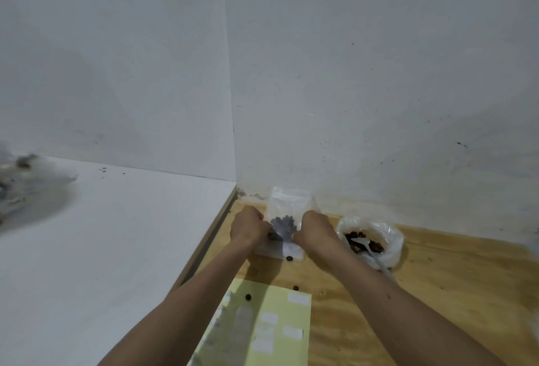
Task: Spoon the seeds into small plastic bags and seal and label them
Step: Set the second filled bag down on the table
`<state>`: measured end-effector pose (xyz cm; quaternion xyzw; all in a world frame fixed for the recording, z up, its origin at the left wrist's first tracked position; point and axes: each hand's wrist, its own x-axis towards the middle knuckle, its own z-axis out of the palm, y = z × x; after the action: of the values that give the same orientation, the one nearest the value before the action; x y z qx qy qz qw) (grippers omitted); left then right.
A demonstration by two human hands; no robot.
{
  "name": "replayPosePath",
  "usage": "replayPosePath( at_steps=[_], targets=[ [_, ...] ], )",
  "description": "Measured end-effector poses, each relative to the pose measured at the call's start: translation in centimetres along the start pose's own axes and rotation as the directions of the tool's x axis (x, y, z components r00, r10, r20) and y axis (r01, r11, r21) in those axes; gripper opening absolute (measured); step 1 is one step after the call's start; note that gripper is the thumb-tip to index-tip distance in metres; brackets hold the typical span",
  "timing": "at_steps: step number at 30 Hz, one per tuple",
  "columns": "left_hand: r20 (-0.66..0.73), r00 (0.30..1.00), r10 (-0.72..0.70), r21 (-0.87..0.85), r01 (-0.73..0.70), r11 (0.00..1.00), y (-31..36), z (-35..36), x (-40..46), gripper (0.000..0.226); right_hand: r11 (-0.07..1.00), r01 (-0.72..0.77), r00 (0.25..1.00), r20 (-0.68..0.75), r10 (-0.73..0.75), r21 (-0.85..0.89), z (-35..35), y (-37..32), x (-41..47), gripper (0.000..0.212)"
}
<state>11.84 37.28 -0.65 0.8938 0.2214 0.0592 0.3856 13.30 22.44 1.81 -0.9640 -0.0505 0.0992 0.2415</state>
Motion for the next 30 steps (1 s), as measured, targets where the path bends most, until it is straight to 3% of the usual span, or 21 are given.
replayPosePath(
  at_steps=[3, 11, 14, 17, 20, 21, 23, 25, 27, 30],
  targets=[
    [0.039, 0.999, -0.008, 0.041, 0.007, 0.999, -0.1, -0.4, -0.4, 0.018, 1.000, -0.012, 0.998, 0.061, 0.013, -0.025, 0.1, -0.4, -0.3, 0.022],
    [0.101, 0.995, 0.019, 0.012, -0.020, 1.000, -0.2, -1.3, -0.6, 0.044, 0.999, -0.028, 0.992, 0.121, 0.033, -0.042, 0.7, -0.5, -0.1, 0.032],
    [0.106, 0.994, 0.008, -0.003, -0.008, 1.000, -0.1, -1.4, -0.6, 0.041, 1.000, -0.021, 0.992, 0.121, 0.023, -0.013, 0.5, -0.6, -0.2, 0.027],
    [0.075, 0.997, 0.015, 0.040, -0.018, 0.999, 0.0, -1.3, -0.9, 0.018, 1.000, -0.007, 0.995, 0.100, 0.008, -0.005, -0.1, -0.6, -0.9, 0.031],
    [0.040, 0.997, 0.061, 0.086, -0.064, 0.994, 0.5, -1.5, -1.5, 0.022, 0.998, 0.016, 0.996, 0.082, -0.021, 0.061, -1.5, -0.8, -2.0, 0.033],
    [0.026, 0.996, 0.086, 0.089, -0.088, 0.992, 0.8, -1.7, -1.7, 0.009, 0.997, 0.024, 0.997, 0.073, -0.029, 0.068, -2.3, -0.9, -2.3, 0.033],
    [-0.014, 0.994, 0.106, 0.075, -0.104, 0.992, 1.6, -1.7, -2.0, 0.036, 0.997, 0.060, 0.998, 0.020, -0.061, 0.056, -4.3, -0.5, -2.9, 0.029],
    [-0.041, 0.989, 0.144, 0.068, -0.141, 0.988, 2.8, -1.7, -2.9, 0.048, 0.996, 0.077, 0.996, -0.038, -0.075, 0.048, -6.7, 0.5, -3.8, 0.026],
    [-0.050, 0.979, 0.196, 0.046, -0.194, 0.980, 4.7, -1.5, -4.3, 0.046, 0.997, 0.057, 0.991, -0.122, -0.051, 0.045, -9.1, 2.3, -4.9, 0.040],
    [-0.045, 0.947, 0.319, -0.021, -0.320, 0.947, 8.2, -0.3, -7.5, 0.038, 1.000, -0.022, 0.975, -0.222, 0.021, -0.002, -12.4, 6.2, -7.2, 0.042]
  ],
)
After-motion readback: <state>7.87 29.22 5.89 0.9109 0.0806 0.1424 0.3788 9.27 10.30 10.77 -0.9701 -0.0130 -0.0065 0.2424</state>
